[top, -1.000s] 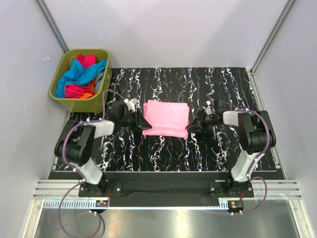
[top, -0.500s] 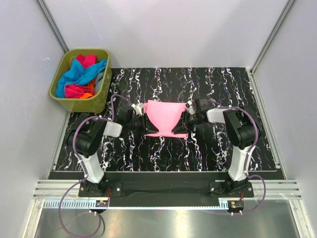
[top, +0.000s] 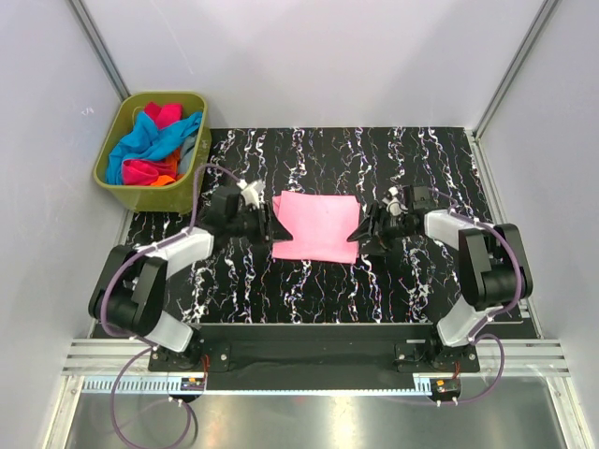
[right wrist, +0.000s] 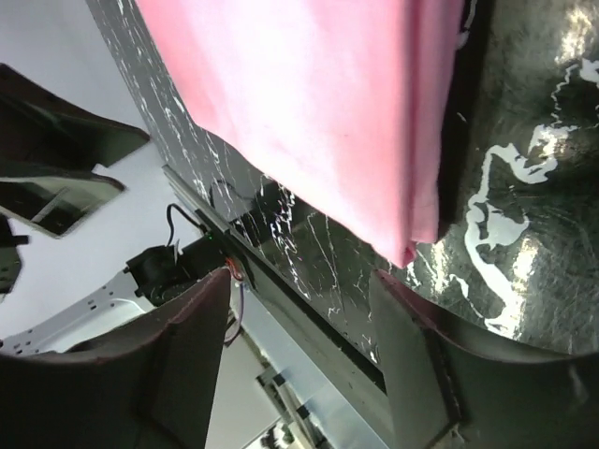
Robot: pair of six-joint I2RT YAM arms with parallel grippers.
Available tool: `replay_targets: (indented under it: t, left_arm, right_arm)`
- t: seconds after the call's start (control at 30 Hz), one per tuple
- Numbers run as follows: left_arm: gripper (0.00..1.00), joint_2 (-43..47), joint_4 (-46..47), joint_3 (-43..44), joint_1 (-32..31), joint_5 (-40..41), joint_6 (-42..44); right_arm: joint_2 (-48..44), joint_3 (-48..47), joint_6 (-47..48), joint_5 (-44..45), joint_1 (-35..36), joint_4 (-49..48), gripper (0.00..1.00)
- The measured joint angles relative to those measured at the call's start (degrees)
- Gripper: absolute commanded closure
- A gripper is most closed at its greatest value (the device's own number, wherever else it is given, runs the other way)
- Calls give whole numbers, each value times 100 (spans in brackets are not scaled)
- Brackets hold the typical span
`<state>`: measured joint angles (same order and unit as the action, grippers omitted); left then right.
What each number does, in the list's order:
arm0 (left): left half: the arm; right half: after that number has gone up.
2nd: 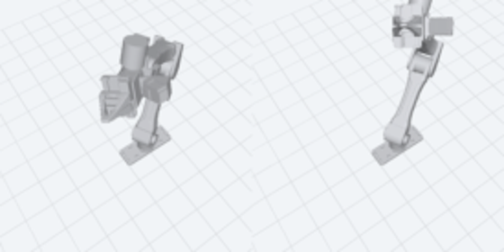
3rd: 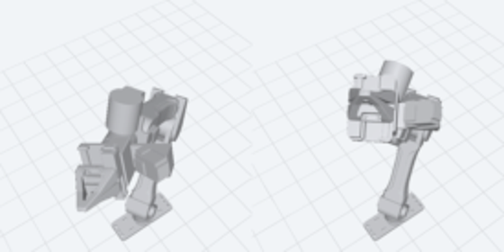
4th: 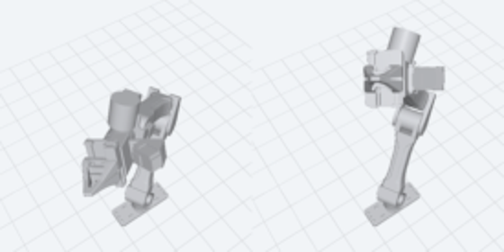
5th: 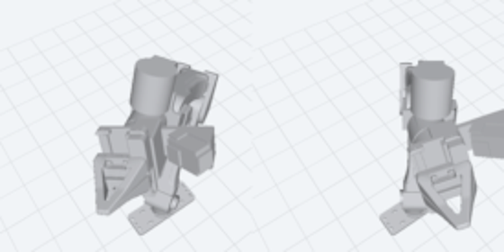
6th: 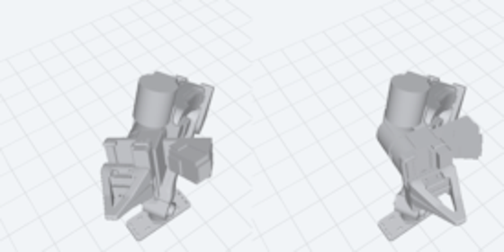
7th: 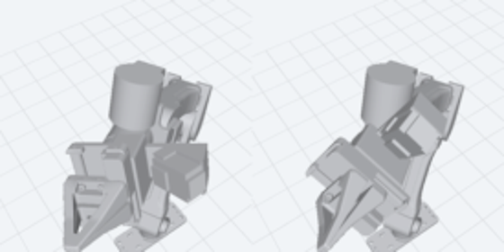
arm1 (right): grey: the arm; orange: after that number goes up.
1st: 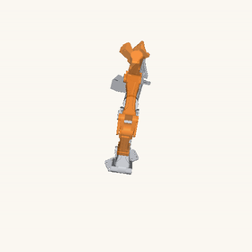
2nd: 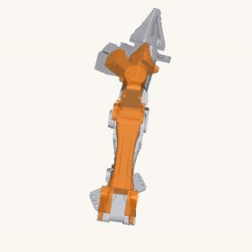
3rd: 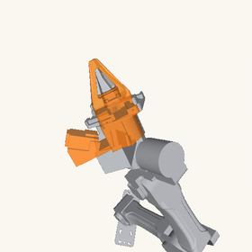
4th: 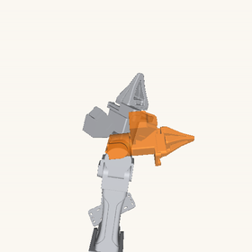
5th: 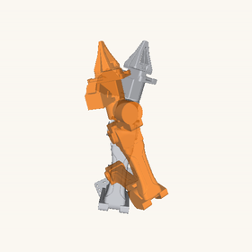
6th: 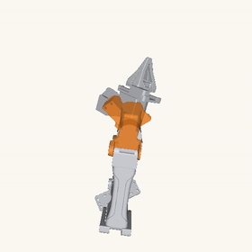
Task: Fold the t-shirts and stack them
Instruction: Fold the tshirt, then neatly place the folded tshirt to the corner
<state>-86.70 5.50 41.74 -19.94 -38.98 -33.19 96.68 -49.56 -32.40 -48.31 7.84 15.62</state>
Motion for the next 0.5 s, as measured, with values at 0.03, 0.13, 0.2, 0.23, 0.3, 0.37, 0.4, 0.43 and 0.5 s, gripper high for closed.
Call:
replay_targets:
  t: [0.03,0.13,0.2,0.23,0.3,0.37,0.4,0.43,0.5]
  left_arm:
    - [46,52,-120,149,74,15,74]
    - [40,22,-483,634,385,114,262]
    - [40,-133,-748,981,599,195,393]
    - [41,-282,-890,1215,693,243,474]
    - [41,-675,-1115,1720,791,337,603]
    - [42,-931,-1246,2000,800,385,673]
    - [42,-1003,-1320,2065,791,396,693]
    - [42,-1032,-1379,2081,785,407,715]
    - [42,-1036,-1530,2081,782,426,756]
  right_arm:
    - [-68,-46,28,57,0,72,28]
    - [-57,-380,138,240,-15,330,22]
    - [66,-686,212,341,-79,522,9]
    - [129,-811,262,404,-114,564,9]
    - [343,-1172,398,568,-205,741,9]
    - [584,-1541,544,723,-286,879,9]
    - [706,-1720,621,782,-317,951,9]
    - [852,-1926,715,887,-341,1005,9]
    - [1106,-2243,844,1010,-363,1071,9]
